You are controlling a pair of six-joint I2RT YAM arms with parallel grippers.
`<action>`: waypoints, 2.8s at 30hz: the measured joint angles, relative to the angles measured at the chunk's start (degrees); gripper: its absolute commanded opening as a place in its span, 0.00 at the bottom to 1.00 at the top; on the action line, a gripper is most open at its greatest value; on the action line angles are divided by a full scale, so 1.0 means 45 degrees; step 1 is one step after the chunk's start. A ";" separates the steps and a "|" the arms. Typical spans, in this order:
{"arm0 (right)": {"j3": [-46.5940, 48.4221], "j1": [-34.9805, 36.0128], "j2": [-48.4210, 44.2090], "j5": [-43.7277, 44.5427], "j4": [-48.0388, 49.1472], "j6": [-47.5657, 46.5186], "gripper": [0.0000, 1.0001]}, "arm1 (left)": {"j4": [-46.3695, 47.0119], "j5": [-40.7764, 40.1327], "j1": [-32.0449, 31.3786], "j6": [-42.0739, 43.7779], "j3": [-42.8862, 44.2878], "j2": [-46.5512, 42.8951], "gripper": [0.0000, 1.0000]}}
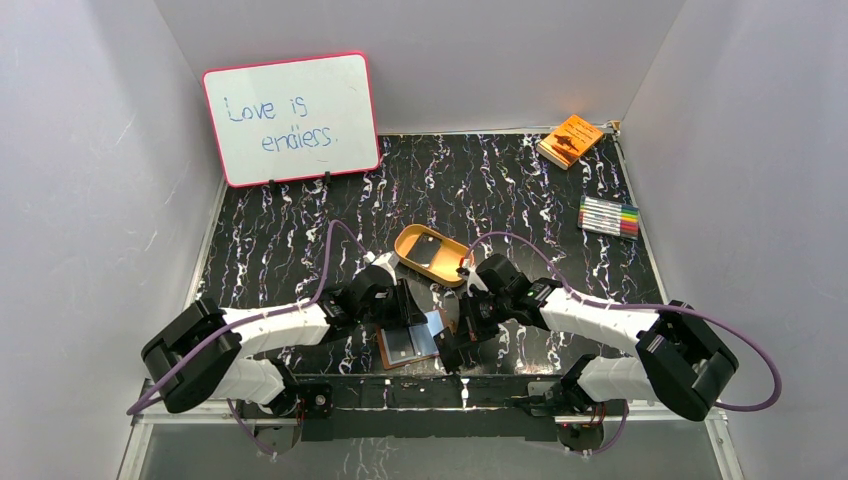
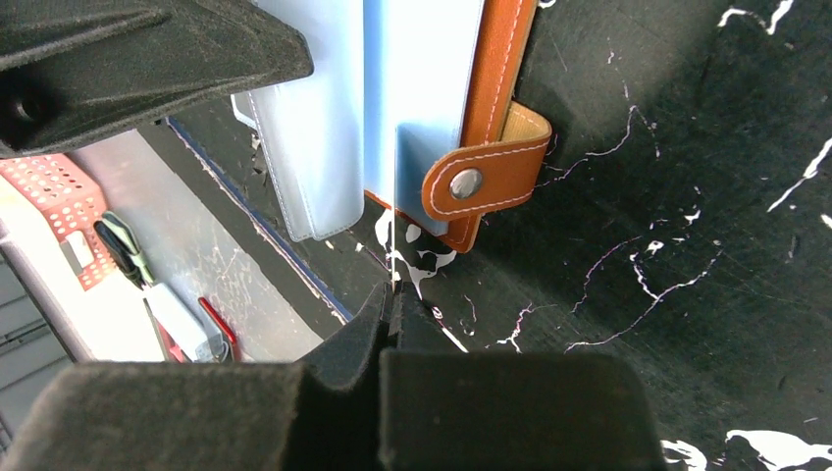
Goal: Put the credit cards into the card holder
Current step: Turn over the card slot in the card holder.
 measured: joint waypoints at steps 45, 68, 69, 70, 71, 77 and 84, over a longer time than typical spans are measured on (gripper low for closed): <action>0.0044 0.0044 -0.0010 -0.0408 0.0544 0.0000 0.00 | -0.0612 -0.0612 0.0034 -0.0005 0.0102 -0.0889 0.63; 0.0262 0.0209 -0.0005 -0.0695 0.0967 -0.0146 0.00 | -0.0976 -0.0831 0.0316 0.0049 0.0539 -0.0228 0.66; 0.0262 0.0214 -0.0005 -0.0699 0.0962 -0.0151 0.00 | -0.0986 -0.0835 0.0330 0.0049 0.0539 -0.0228 0.65; 0.0262 0.0214 -0.0010 -0.0695 0.0967 -0.0170 0.00 | -0.0986 -0.0840 0.0350 0.0053 0.0539 -0.0219 0.64; 0.0262 0.0219 -0.0005 -0.0699 0.0967 -0.0180 0.00 | -0.0986 -0.0845 0.0355 0.0063 0.0559 -0.0170 0.63; 0.0262 0.0238 -0.0005 -0.0699 0.0967 -0.0189 0.00 | -0.1025 -0.0869 0.0364 0.0087 0.0627 0.0189 0.51; 0.0262 0.0238 -0.0005 -0.0699 0.0962 -0.0223 0.00 | -0.1078 -0.0884 0.0379 0.0097 0.0622 0.0189 0.32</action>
